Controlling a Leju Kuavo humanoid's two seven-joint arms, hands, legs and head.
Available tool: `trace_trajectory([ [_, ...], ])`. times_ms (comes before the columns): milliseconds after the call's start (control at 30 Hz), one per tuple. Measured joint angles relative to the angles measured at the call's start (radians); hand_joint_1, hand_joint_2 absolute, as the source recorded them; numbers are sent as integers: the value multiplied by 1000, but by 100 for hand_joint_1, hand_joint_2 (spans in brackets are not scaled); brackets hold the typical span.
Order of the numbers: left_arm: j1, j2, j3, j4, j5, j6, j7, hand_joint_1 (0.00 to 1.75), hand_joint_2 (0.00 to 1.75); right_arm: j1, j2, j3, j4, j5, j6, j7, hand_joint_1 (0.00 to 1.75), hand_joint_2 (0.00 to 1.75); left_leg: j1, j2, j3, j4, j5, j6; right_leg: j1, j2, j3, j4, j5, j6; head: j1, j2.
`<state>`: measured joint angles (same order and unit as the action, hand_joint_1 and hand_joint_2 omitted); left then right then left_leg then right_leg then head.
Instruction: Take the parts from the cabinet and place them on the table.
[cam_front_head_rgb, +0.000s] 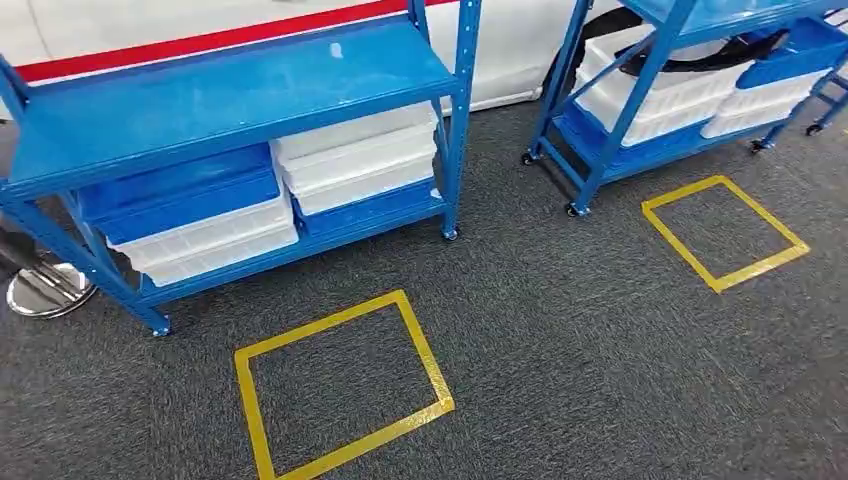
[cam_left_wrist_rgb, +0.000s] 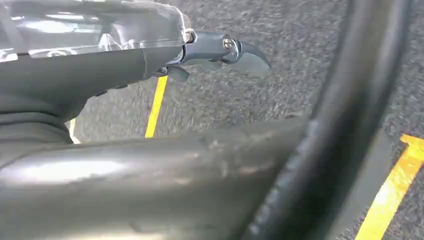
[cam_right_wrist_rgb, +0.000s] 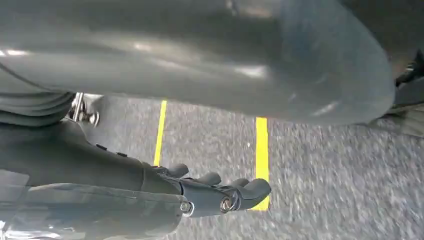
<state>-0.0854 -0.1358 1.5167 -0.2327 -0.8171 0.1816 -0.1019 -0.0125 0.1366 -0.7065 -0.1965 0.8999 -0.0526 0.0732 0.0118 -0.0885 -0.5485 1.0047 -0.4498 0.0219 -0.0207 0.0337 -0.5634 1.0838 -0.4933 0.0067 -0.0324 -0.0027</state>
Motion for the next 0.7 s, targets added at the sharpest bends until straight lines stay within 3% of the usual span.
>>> trace_trajectory([
  [33,-1,0,0,0,0,0,0,0,0,4,-2,0,0,0,0,0,0,0,1,-9,-5,1,0,-5,-3,56,19,-50,2,-4,0,0],
  [100,-5,0,0,0,0,0,0,0,0,2,-2,0,0,1,0,0,0,0,1,-30,-15,7,2,-22,2,38,19,-59,2,-5,0,0],
  [167,2,0,0,0,0,0,0,0,0,-5,-2,0,0,2,0,0,0,0,3,-53,-21,-1,7,-37,7,19,23,-62,4,-16,0,0],
  [200,2,1,0,0,-1,-1,-2,0,0,-6,-2,0,0,2,0,0,0,0,3,-29,-20,7,1,-40,-3,2,27,-75,12,-27,0,0],
  [233,2,0,0,1,-1,-2,-3,0,0,-4,-2,0,0,2,0,-1,0,0,-1,35,-29,29,-17,-43,-1,-8,29,-78,12,-33,0,0],
  [267,-1,0,0,1,-1,-3,-3,0,0,-1,-2,0,0,2,0,-2,0,0,0,66,-57,88,-57,-45,2,-24,29,-78,11,-41,0,0],
  [333,-6,1,0,1,-2,-3,-5,0,0,4,-2,0,0,2,0,-2,0,0,2,77,-134,251,-135,-51,9,-57,29,-78,9,-45,0,0],
  [367,-6,1,0,1,-2,-3,-6,0,0,3,-3,0,0,2,0,-2,0,0,2,79,-158,304,-148,-53,10,-72,27,-77,8,-46,0,0],
  [400,-3,1,0,1,-2,-3,-8,0,0,3,-3,0,0,2,0,-2,0,0,2,81,-158,309,-137,-53,11,-86,27,-77,7,-45,0,0],
  [433,-1,1,0,1,-3,-3,-10,0,0,1,-2,0,0,2,0,-3,0,0,2,83,-133,266,-106,-52,12,-99,29,-77,5,-45,0,0],
  [467,1,1,0,1,-3,-3,-10,0,0,1,-2,0,0,2,0,-4,0,0,1,90,-91,189,-66,-49,12,-111,33,-77,3,-43,0,0],
  [500,0,1,0,1,-4,-3,-12,0,0,0,-2,0,0,2,0,-4,0,0,0,111,-34,87,-23,-44,13,-125,38,-77,1,-40,0,0],
  [533,-1,1,0,1,-4,-3,-13,0,0,0,-2,0,0,2,0,-4,0,0,-3,155,3,19,-12,-36,16,-137,42,-77,-2,-37,0,0],
  [567,-5,1,0,1,-4,-3,-14,0,0,0,-2,0,0,2,0,-3,0,0,-14,168,5,6,-17,-27,23,-146,42,-72,-7,-29,0,0],
  [667,3,2,0,1,-3,0,-15,0,0,-10,-2,0,0,5,0,-2,0,0,-15,133,-5,7,-14,-15,20,-171,48,-77,-7,-18,0,0],
  [700,3,2,0,1,-3,0,-15,0,0,-14,-2,0,0,5,0,-2,0,0,-6,121,5,-5,-6,-5,24,-174,53,-77,-11,-8,0,0],
])
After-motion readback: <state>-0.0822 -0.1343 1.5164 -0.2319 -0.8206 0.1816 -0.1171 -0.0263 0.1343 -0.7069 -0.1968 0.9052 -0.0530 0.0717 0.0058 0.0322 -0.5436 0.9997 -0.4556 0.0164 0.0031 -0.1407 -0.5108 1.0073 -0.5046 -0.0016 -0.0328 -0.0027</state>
